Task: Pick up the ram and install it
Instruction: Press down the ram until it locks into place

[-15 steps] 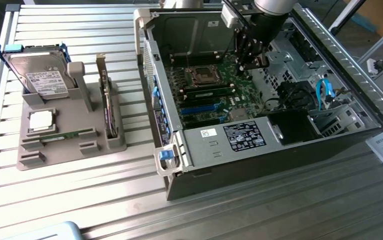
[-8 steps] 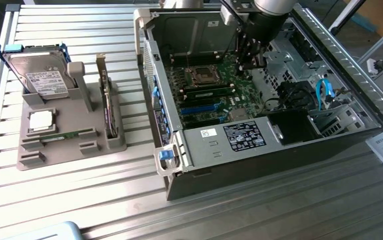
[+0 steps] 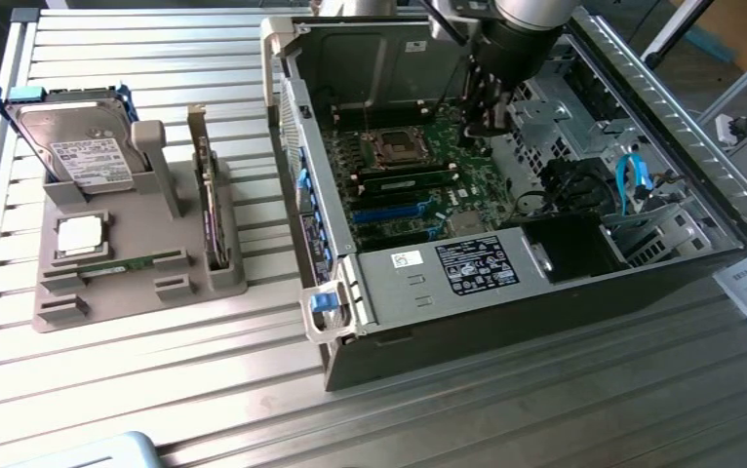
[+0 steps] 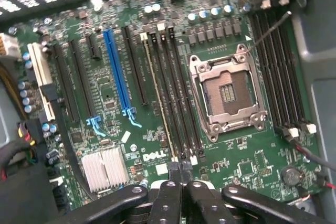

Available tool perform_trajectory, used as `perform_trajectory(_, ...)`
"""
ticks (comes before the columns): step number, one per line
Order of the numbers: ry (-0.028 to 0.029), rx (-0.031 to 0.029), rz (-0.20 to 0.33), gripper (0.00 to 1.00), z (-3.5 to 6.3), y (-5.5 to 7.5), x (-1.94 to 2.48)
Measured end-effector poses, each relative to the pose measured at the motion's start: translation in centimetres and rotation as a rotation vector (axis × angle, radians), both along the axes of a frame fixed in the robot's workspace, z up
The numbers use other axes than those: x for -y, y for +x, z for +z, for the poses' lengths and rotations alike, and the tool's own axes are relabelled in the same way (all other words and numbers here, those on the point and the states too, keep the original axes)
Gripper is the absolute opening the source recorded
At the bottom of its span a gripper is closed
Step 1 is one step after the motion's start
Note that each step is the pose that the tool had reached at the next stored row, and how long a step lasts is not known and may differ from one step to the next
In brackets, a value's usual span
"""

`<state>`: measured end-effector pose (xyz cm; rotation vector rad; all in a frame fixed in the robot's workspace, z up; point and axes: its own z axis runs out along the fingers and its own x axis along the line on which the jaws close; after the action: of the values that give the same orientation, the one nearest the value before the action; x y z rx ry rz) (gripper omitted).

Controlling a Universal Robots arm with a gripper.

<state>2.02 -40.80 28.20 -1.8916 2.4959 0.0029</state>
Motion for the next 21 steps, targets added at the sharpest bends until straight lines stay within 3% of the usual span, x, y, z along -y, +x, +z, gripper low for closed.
perform_trajectory(8, 0.0000, 0.0000, -0.164, 0.10, -0.03, 0.00, 0.00)
perform_trajectory(18, 0.0000, 0.0000, -0.431, 0.10, -0.09, 0.00, 0.00)
perform_trajectory(19, 0.0000, 0.0000, -0.476, 0.10, -0.11, 0.00, 0.00)
perform_trajectory(21, -0.0001, 0.0000, -0.511, 0.10, -0.12, 0.00, 0.00)
